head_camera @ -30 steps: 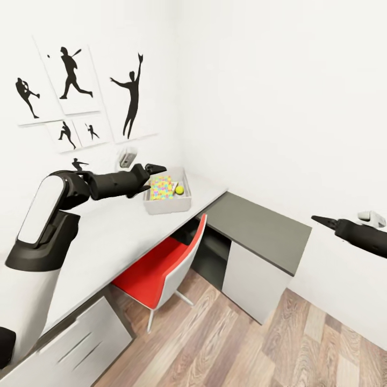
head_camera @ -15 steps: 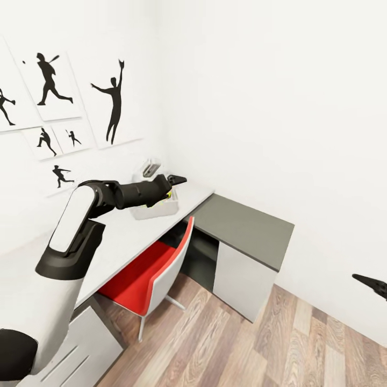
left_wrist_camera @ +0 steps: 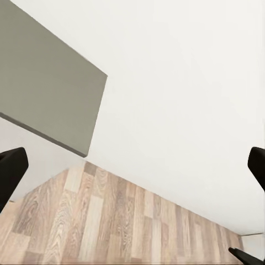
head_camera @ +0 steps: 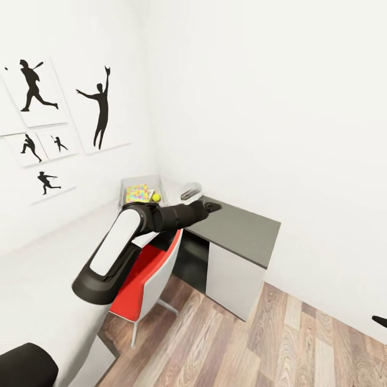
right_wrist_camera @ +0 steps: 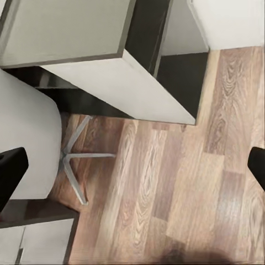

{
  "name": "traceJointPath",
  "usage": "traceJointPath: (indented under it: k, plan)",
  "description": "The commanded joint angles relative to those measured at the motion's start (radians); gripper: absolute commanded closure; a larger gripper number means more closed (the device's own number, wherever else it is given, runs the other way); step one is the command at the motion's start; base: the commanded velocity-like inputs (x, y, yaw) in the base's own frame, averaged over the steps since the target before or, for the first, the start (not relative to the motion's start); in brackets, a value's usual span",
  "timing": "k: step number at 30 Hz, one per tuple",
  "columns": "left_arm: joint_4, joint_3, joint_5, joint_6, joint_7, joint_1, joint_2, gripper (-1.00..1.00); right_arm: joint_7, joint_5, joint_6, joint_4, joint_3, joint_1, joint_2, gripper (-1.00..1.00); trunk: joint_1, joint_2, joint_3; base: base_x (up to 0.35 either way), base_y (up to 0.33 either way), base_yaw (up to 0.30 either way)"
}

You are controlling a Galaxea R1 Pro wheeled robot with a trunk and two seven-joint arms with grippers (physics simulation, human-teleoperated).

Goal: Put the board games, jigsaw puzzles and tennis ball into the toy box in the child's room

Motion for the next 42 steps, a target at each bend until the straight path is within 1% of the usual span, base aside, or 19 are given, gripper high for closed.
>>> traceJointPath:
  k: [1, 6, 7, 8, 12, 16, 20, 22, 25, 27, 28, 30, 31, 33, 36, 37, 40, 41, 42]
  plan:
    - [0.000, -0.005, -0.003, 0.000, 0.010, 0.006, -0.009, -1.00, 0.011, 0.009, 0.002, 0.004, -0.004, 0.009, 0.002, -1.00, 0.001, -0.002, 0.000, -0.005, 0.000, -0.128]
    - [0.000, -0.018, -0.027, -0.002, 0.010, 0.028, -0.029, -1.00, 0.011, 0.013, 0.002, 0.024, -0.008, 0.024, 0.007, -1.00, 0.001, -0.002, 0.007, -0.003, 0.000, -0.127]
    - [0.000, -0.030, -0.047, -0.005, 0.010, 0.064, -0.053, -1.00, 0.013, 0.064, 0.002, 0.067, -0.012, 0.038, 0.011, -1.00, 0.001, -0.002, 0.009, -0.001, 0.000, -0.124]
    - [0.000, -0.032, -0.049, -0.006, 0.010, 0.067, -0.056, -1.00, 0.013, 0.074, 0.002, 0.075, -0.012, 0.038, 0.012, -1.00, 0.001, -0.002, 0.010, 0.000, 0.000, -0.124]
    - [0.002, -0.056, -0.053, -0.011, 0.010, 0.076, -0.066, -1.00, 0.013, 0.099, 0.002, 0.107, -0.012, 0.041, 0.011, -1.00, 0.001, -0.002, 0.016, 0.000, 0.000, -0.124]
    - [0.011, -0.078, -0.055, -0.018, 0.010, 0.079, -0.069, -1.00, 0.014, 0.108, 0.002, 0.126, -0.011, 0.041, 0.011, -1.00, 0.001, -0.002, 0.022, 0.000, 0.000, -0.124]
    - [0.024, -0.112, -0.055, -0.044, 0.010, 0.082, -0.071, -1.00, 0.014, 0.115, 0.002, 0.152, -0.007, 0.042, 0.010, -1.00, 0.001, -0.002, 0.028, 0.000, 0.000, -0.123]
    - [0.028, -0.139, -0.055, -0.059, 0.010, 0.083, -0.072, -1.00, 0.014, 0.117, 0.002, 0.167, -0.004, 0.042, 0.009, -1.00, 0.001, -0.002, 0.031, 0.000, 0.000, -0.123]
    - [0.037, -0.179, -0.055, -0.079, 0.013, 0.086, -0.071, -1.00, 0.014, 0.119, -0.024, 0.194, 0.019, 0.042, 0.007, -1.00, 0.001, -0.002, 0.036, 0.000, 0.000, -0.123]
    - [0.047, -0.195, -0.055, -0.091, 0.016, 0.097, -0.069, -1.00, 0.014, 0.123, -0.048, 0.219, 0.051, 0.041, 0.003, -1.00, 0.001, -0.002, 0.039, -0.018, 0.000, -0.123]
    - [0.047, -0.195, -0.055, -0.091, 0.016, 0.097, -0.069, -1.00, 0.014, 0.123, -0.048, 0.219, 0.051, 0.041, 0.003, -1.00, 0.001, -0.002, 0.040, -0.027, 0.000, -0.123]
    - [0.056, -0.202, -0.055, -0.100, 0.018, 0.120, -0.065, -1.00, 0.014, 0.131, -0.075, 0.251, 0.086, 0.039, -0.001, -1.00, 0.001, -0.002, 0.043, -0.067, 0.000, -0.123]
    - [0.056, -0.202, -0.055, -0.100, 0.018, 0.120, -0.065, -1.00, 0.014, 0.131, -0.075, 0.251, 0.086, 0.039, -0.001, -1.00, 0.001, -0.002, 0.045, -0.081, 0.000, -0.123]
    - [0.062, -0.204, -0.059, -0.106, 0.019, 0.154, -0.059, -1.00, 0.014, 0.143, -0.102, 0.287, 0.112, 0.036, -0.005, -1.00, 0.001, -0.002, 0.048, -0.119, 0.000, -0.123]
    - [0.068, -0.204, -0.090, -0.114, 0.020, 0.216, -0.044, -1.00, 0.014, 0.165, -0.141, 0.333, 0.136, 0.031, -0.009, -1.00, 0.001, -0.002, 0.052, -0.177, 0.024, -0.123]
    - [0.070, -0.199, -0.128, -0.128, 0.020, 0.265, -0.035, -1.00, 0.015, 0.183, -0.164, 0.357, 0.147, 0.028, -0.011, -1.00, 0.001, -0.002, 0.054, -0.229, 0.077, -0.123]
    - [0.072, -0.191, -0.194, -0.163, 0.020, 0.353, -0.026, -1.00, 0.016, 0.213, -0.198, 0.389, 0.170, 0.025, -0.010, -1.00, 0.001, -0.002, 0.058, -0.232, 0.094, -0.123]
    - [0.072, -0.191, -0.194, -0.163, 0.020, 0.353, -0.026, -1.00, 0.016, 0.213, -0.198, 0.389, 0.170, 0.025, -0.010, -1.00, 0.001, -0.002, 0.060, -0.220, 0.095, -0.123]
    - [0.073, -0.188, -0.216, -0.175, 0.020, 0.386, -0.023, -1.00, 0.016, 0.221, -0.209, 0.397, 0.181, 0.025, -0.010, -1.00, 0.001, -0.002, 0.061, -0.188, 0.084, -0.123]
